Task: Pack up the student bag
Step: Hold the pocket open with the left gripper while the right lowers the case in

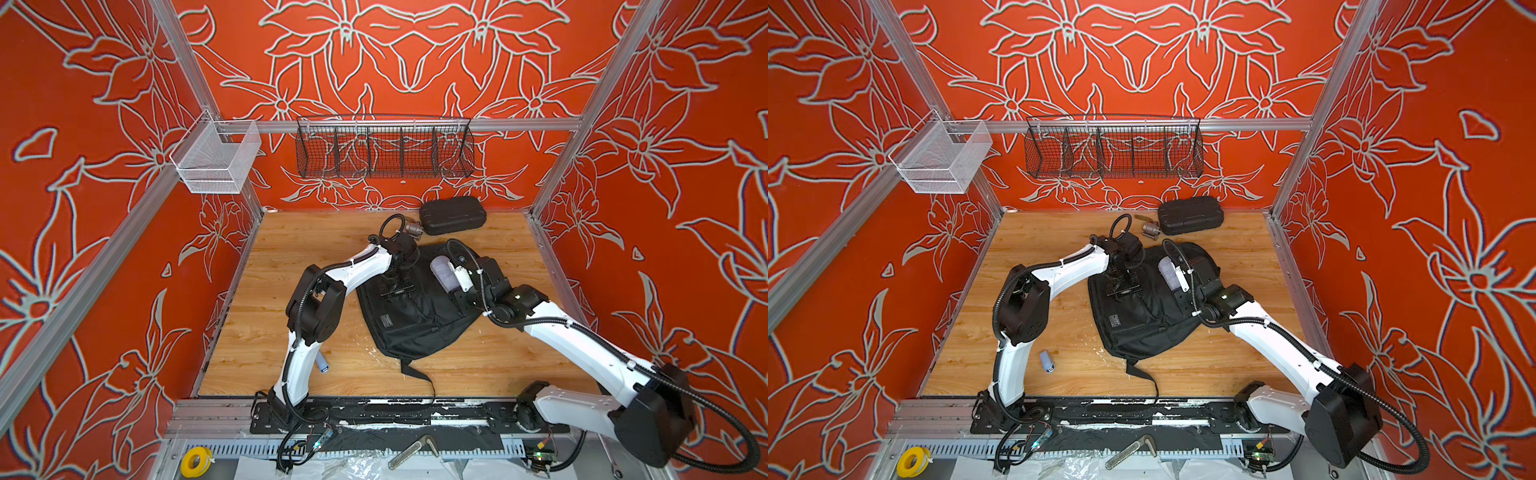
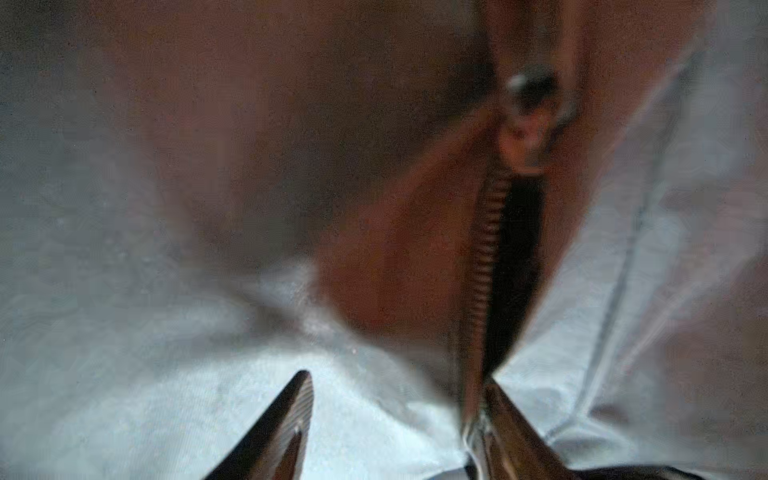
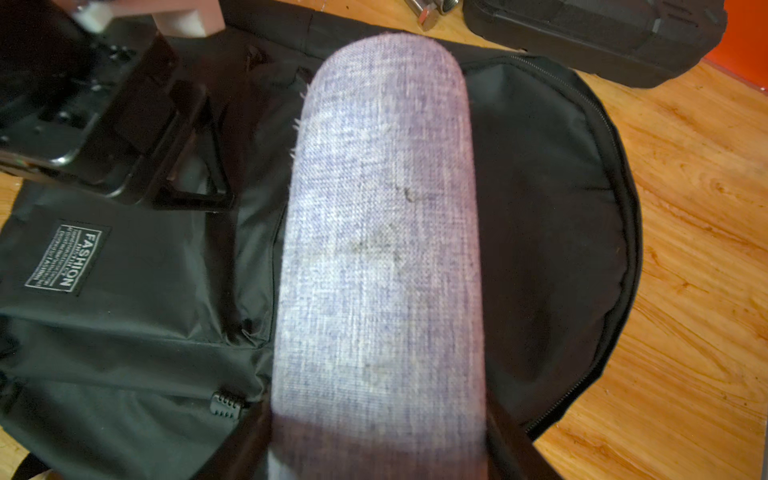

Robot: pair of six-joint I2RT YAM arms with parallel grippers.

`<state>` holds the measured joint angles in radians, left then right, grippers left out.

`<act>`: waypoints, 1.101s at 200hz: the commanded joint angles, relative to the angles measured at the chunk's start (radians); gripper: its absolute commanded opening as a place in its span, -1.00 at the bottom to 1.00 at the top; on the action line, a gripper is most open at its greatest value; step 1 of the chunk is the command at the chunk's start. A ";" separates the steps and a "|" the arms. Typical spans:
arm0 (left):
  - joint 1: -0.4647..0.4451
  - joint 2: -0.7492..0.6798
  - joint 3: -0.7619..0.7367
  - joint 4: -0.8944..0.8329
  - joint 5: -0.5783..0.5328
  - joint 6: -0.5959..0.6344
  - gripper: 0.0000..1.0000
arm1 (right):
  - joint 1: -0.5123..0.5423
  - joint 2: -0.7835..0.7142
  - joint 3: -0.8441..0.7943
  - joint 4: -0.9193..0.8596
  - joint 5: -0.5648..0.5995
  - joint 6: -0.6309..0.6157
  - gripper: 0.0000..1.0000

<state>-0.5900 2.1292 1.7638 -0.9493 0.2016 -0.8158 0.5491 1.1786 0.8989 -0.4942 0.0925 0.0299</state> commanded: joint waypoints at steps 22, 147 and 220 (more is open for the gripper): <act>-0.004 0.036 0.051 -0.059 -0.092 -0.036 0.21 | -0.007 0.012 0.008 0.044 -0.050 -0.005 -0.55; -0.004 0.124 0.070 -0.078 -0.138 -0.032 0.07 | -0.007 0.022 -0.010 0.082 -0.127 -0.032 -0.56; -0.002 0.016 0.086 -0.142 -0.129 0.043 -1.00 | -0.007 -0.015 -0.057 0.015 -0.164 -0.124 -0.58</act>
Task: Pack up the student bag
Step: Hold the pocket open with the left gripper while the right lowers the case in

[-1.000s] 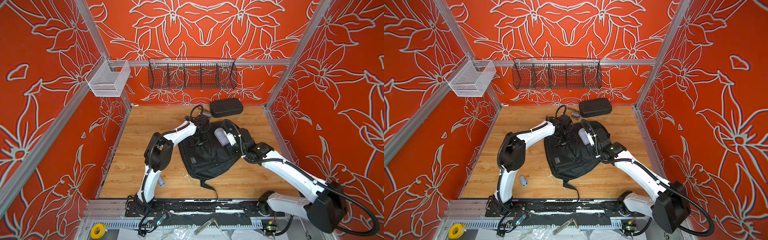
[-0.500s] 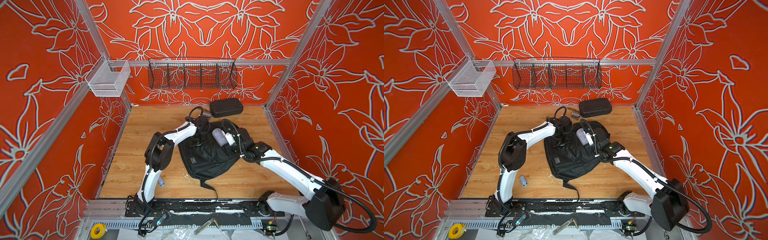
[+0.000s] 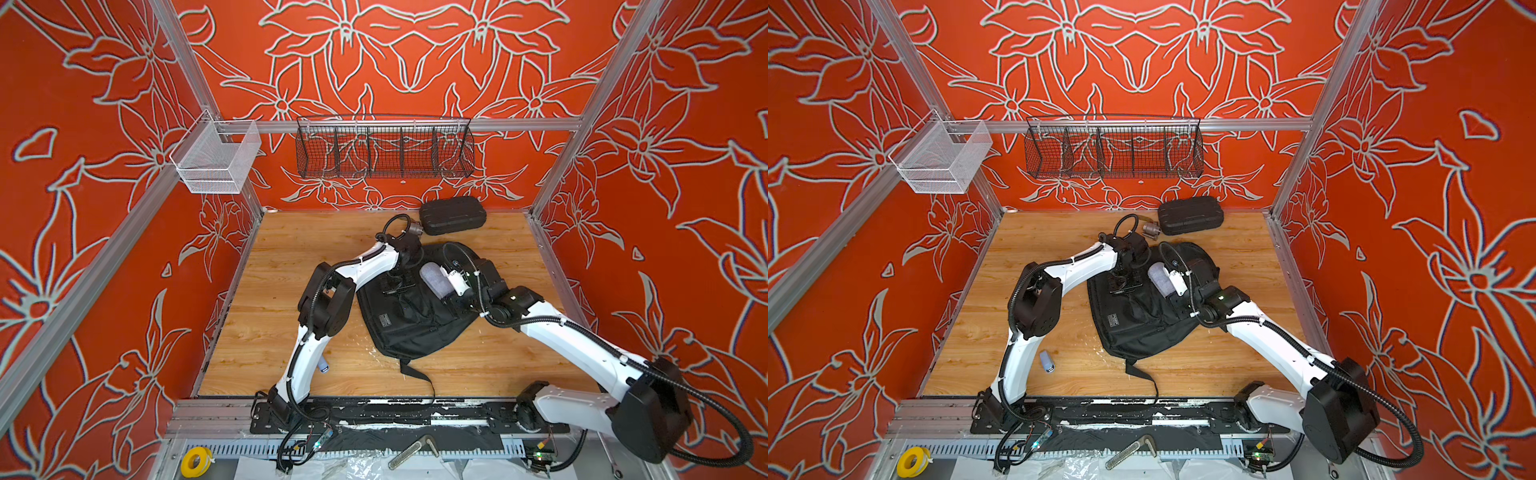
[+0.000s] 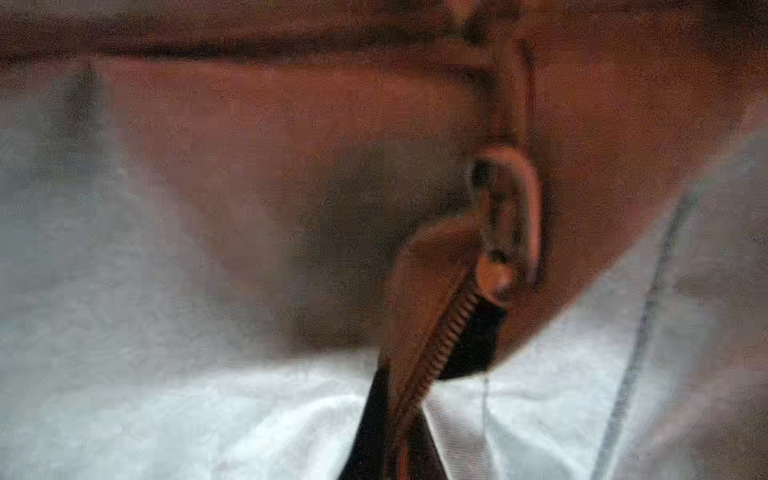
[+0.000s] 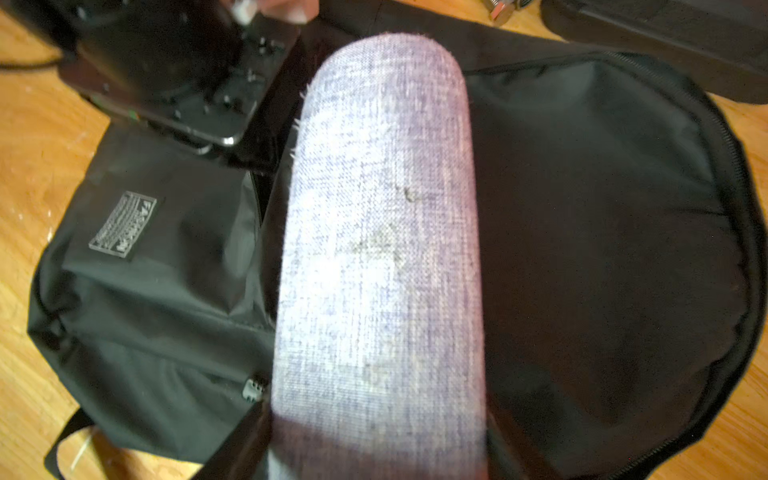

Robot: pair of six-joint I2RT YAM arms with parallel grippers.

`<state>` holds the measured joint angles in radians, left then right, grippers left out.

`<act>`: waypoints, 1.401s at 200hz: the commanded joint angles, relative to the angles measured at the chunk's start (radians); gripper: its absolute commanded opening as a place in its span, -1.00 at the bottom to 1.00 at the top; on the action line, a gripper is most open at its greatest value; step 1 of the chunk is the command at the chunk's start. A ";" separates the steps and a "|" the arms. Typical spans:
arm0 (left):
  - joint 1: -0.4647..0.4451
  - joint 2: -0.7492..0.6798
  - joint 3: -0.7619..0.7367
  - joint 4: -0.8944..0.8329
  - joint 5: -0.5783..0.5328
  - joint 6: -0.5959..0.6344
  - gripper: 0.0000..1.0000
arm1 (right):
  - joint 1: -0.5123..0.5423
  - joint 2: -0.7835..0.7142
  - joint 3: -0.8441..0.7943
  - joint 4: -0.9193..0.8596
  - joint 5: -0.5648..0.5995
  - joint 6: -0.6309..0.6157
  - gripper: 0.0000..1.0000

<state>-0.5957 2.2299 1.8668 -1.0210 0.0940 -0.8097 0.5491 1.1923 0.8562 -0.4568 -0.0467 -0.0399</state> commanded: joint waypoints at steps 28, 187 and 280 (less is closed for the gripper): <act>0.013 -0.139 -0.051 -0.054 0.050 0.073 -1.00 | -0.006 -0.010 -0.036 0.014 -0.153 -0.059 -0.63; 0.056 -0.189 -0.026 -0.066 0.338 0.329 -1.00 | 0.065 0.333 0.092 -0.045 -0.149 -0.190 -0.76; 0.080 -0.129 -0.024 -0.085 0.431 0.359 -1.00 | 0.114 0.313 0.019 0.326 -0.205 -0.132 -0.70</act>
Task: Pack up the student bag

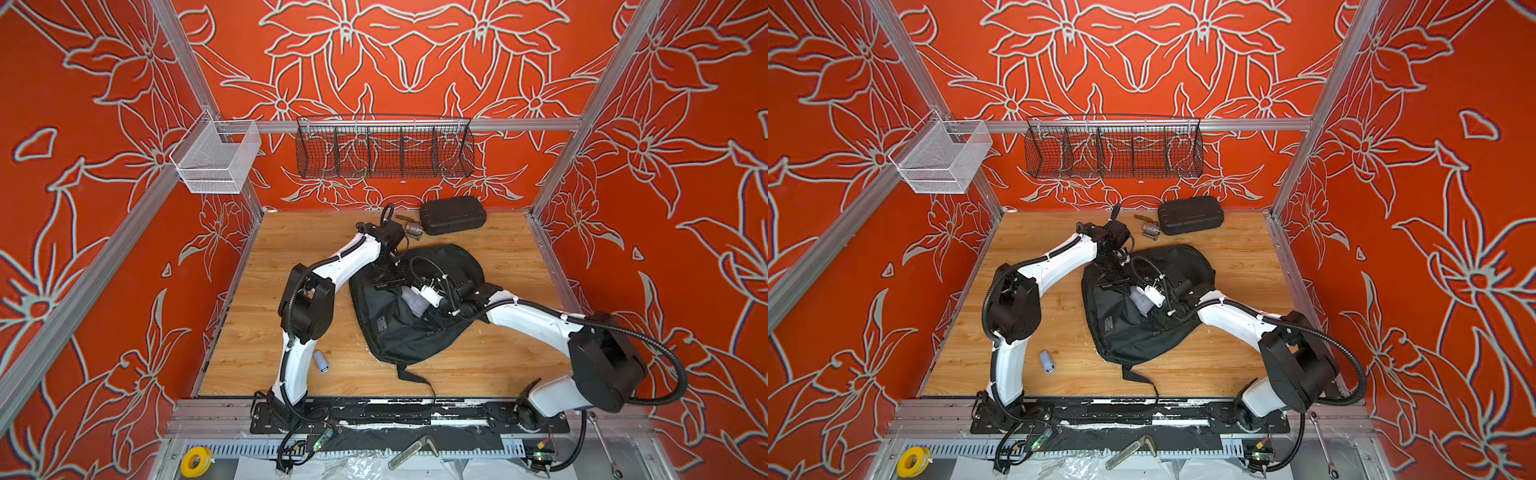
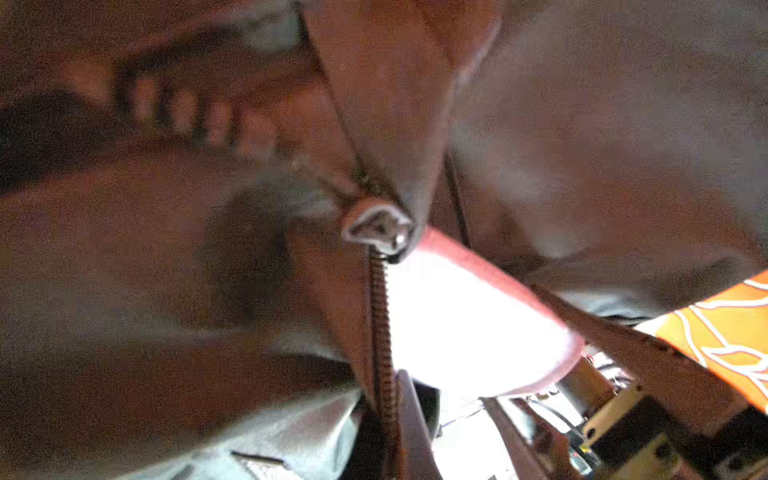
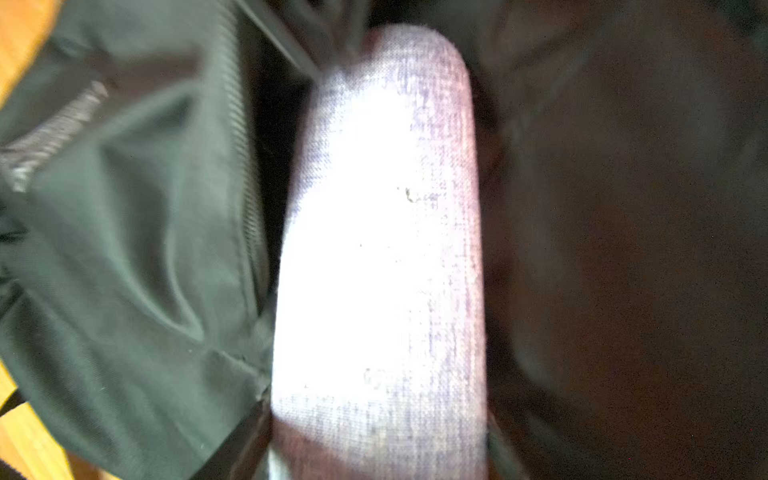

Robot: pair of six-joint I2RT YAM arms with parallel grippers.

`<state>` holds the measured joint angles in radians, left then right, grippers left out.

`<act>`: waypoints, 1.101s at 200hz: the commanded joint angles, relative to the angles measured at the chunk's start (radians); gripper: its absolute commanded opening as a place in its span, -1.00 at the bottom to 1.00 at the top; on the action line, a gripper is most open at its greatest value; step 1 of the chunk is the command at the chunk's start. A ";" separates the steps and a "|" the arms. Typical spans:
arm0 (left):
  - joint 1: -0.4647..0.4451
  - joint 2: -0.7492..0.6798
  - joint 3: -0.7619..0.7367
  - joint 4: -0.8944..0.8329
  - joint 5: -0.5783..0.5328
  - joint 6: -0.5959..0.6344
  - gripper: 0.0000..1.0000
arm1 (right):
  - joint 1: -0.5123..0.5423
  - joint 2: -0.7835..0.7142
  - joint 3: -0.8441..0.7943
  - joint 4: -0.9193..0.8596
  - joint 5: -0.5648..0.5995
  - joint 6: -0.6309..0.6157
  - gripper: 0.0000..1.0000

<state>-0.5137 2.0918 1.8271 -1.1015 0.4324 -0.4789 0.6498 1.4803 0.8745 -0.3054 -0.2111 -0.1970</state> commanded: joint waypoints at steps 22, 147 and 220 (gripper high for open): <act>-0.002 0.011 -0.003 0.001 0.114 0.036 -1.00 | 0.022 0.083 0.065 0.156 0.012 0.011 -0.67; 0.073 0.017 -0.046 0.019 0.145 0.054 -1.00 | 0.026 0.027 0.059 0.184 -0.042 0.143 0.95; 0.075 0.034 -0.023 -0.014 0.089 0.075 -1.00 | -0.027 -0.040 0.060 -0.091 0.010 0.125 0.67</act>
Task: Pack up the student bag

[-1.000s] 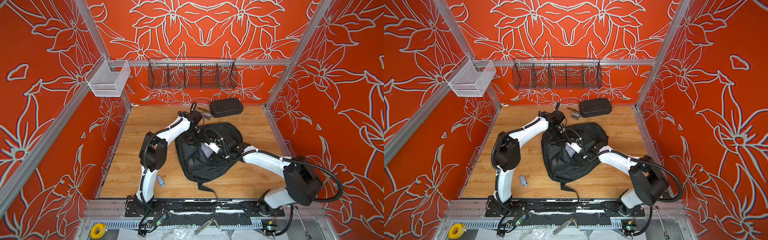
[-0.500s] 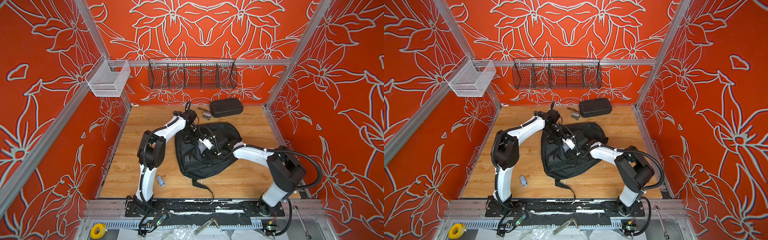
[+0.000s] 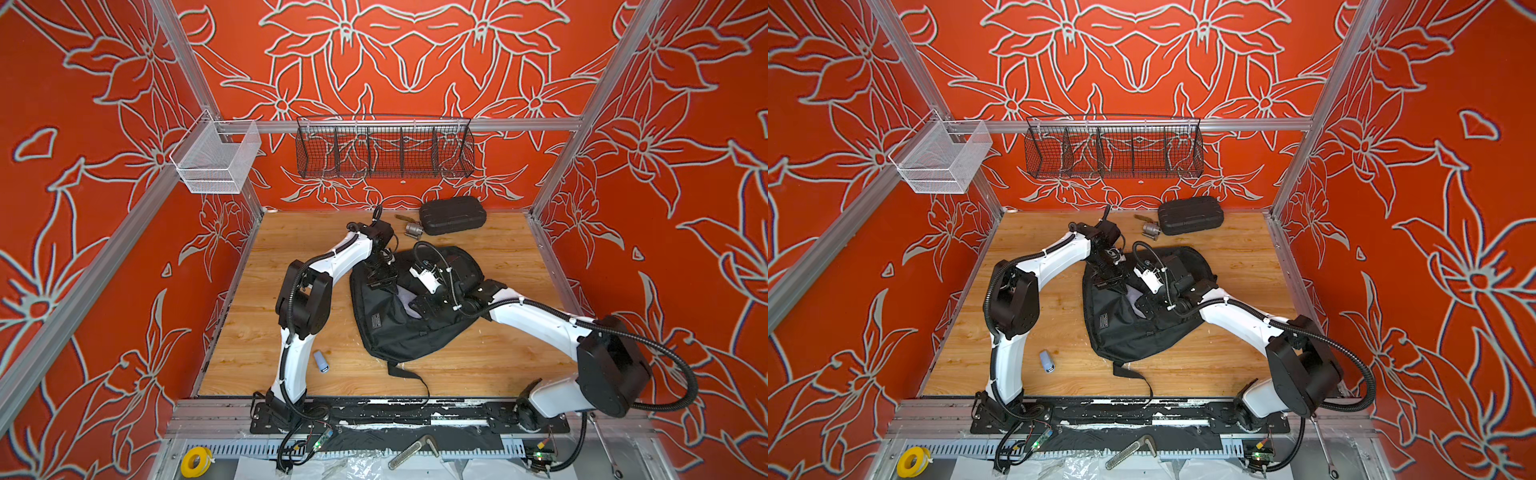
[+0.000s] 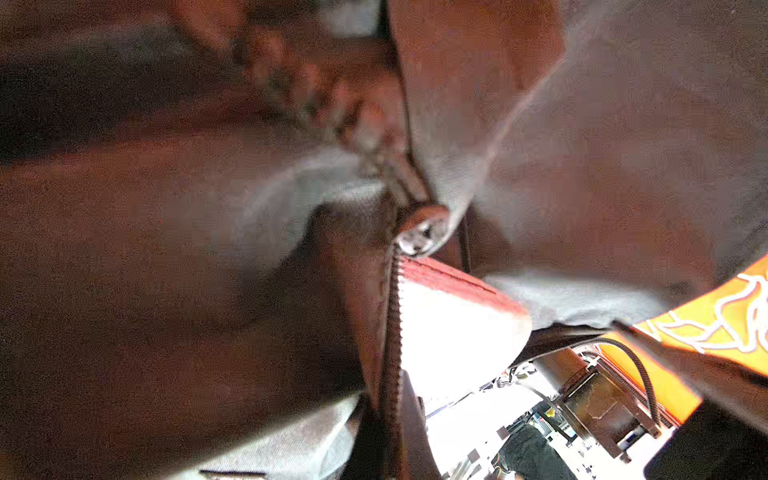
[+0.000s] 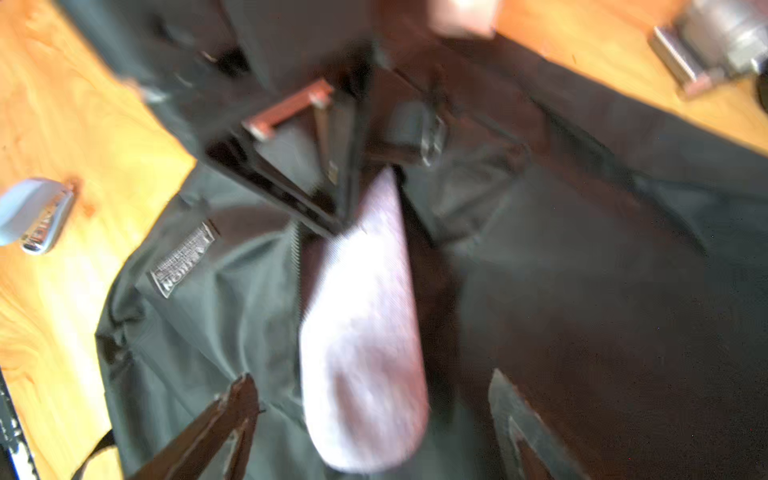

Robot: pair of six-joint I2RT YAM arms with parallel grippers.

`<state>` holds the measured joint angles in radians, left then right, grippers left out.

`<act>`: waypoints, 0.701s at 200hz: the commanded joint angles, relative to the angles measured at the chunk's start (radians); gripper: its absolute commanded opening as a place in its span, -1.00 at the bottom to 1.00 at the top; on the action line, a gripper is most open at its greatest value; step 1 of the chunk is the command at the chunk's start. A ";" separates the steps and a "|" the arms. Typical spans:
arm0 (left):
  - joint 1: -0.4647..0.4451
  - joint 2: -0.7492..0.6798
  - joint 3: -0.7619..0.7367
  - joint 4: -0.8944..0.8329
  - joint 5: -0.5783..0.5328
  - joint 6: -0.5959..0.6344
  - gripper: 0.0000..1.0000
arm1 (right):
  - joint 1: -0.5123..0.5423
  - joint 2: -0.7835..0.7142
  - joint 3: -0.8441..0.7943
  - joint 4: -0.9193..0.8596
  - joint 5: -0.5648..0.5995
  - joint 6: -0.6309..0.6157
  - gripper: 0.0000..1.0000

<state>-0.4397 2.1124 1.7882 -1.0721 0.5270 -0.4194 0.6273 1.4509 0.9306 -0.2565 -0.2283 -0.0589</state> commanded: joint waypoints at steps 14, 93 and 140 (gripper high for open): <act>0.001 0.010 0.006 -0.043 -0.018 0.000 -1.00 | -0.005 0.004 0.010 -0.175 0.027 0.014 0.55; -0.036 -0.051 -0.121 0.069 0.051 -0.140 -1.00 | 0.012 0.095 -0.059 0.123 -0.209 0.203 -0.54; -0.036 -0.046 -0.143 0.093 0.086 -0.162 -1.00 | 0.018 0.173 -0.084 0.347 -0.339 0.331 -0.67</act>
<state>-0.4538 2.0792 1.6665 -0.9890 0.5484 -0.5533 0.6315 1.5871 0.8753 -0.0669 -0.4587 0.1864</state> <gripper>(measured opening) 0.049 0.154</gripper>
